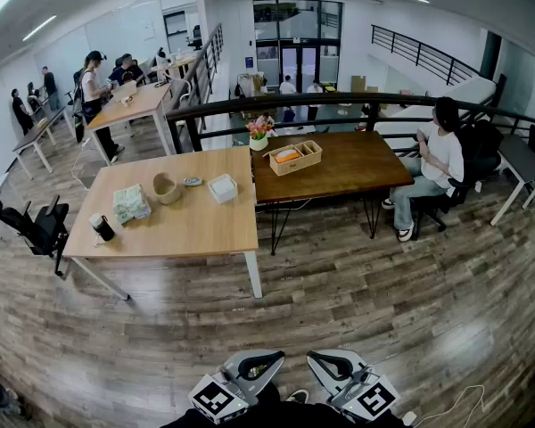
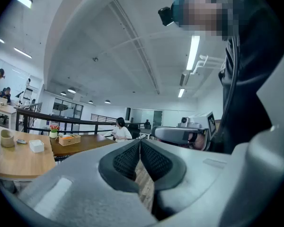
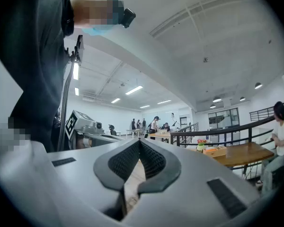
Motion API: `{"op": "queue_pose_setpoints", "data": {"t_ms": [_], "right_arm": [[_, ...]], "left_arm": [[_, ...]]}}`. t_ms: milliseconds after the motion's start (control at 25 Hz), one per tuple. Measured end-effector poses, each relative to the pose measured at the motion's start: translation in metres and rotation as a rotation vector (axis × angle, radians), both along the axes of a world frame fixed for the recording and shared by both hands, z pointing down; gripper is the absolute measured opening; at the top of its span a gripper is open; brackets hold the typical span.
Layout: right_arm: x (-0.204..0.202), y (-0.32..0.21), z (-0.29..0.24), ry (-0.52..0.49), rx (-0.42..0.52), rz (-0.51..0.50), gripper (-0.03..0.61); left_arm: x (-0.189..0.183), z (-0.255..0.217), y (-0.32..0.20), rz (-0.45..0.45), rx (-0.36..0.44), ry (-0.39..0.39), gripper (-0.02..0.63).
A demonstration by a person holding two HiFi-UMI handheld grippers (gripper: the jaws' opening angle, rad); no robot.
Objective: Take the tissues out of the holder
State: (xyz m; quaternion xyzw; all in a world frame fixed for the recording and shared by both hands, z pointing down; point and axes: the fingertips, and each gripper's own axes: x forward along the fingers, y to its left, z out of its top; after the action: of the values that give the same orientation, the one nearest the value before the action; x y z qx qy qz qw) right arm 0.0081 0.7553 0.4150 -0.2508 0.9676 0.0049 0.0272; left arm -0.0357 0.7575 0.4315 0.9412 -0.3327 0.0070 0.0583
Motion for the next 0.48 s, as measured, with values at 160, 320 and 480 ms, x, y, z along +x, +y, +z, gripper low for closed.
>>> {"op": "queue_pose_setpoints", "data": {"t_ms": [160,320,480], "right_arm": [[0.0017,-0.0045,0.0003,0.003,0.007,-0.003,0.005],[0.004,-0.0057,0.0009,0.01,0.003,-0.002,0.005],[0.0053,-0.0091,-0.0014,-0.004,0.009,0.006,0.005]], "left_arm": [[0.0035,0.0013,-0.0059,0.003,-0.004,-0.005,0.011],[0.0055,0.0004,-0.0078,0.009,0.0,-0.007,0.011],[0.0065,0.0008,-0.0112,0.011,-0.006,-0.009,0.011]]}}
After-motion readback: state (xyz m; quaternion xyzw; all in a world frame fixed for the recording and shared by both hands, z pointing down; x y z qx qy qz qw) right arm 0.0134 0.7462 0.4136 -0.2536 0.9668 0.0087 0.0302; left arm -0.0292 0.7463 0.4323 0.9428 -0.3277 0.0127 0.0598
